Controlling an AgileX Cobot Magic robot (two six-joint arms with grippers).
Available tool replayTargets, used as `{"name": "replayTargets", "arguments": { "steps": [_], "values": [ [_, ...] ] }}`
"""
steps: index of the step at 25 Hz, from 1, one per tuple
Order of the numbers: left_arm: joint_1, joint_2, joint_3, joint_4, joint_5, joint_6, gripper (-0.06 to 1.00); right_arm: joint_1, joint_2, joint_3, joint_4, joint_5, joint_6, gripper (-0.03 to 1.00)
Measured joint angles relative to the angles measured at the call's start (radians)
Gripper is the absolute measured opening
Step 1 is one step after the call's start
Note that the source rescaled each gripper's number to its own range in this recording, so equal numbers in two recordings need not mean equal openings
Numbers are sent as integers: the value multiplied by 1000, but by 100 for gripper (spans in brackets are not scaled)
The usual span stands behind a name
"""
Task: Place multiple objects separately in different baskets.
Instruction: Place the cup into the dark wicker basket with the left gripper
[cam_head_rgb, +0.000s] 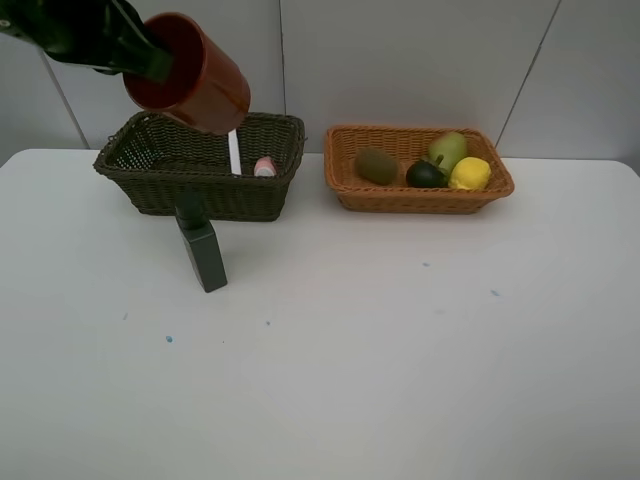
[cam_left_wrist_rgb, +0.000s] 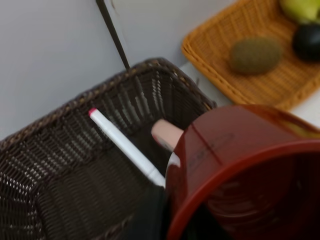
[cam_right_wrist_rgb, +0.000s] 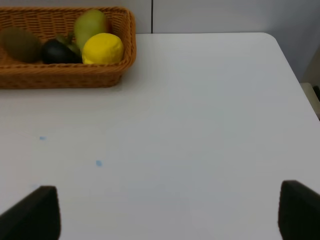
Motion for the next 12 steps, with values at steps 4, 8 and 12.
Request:
{"name": "replayTargets", "arguments": {
  "steps": [4, 8, 12],
  "values": [
    [44, 85, -28, 8, -61, -107, 0, 0, 0, 0, 0, 0, 0, 94],
    [89, 187, -86, 33, -73, -181, 0, 0, 0, 0, 0, -1, 0, 94],
    [128, 277, -160, 55, -83, -214, 0, 0, 0, 0, 0, -1, 0, 94]
  ]
}}
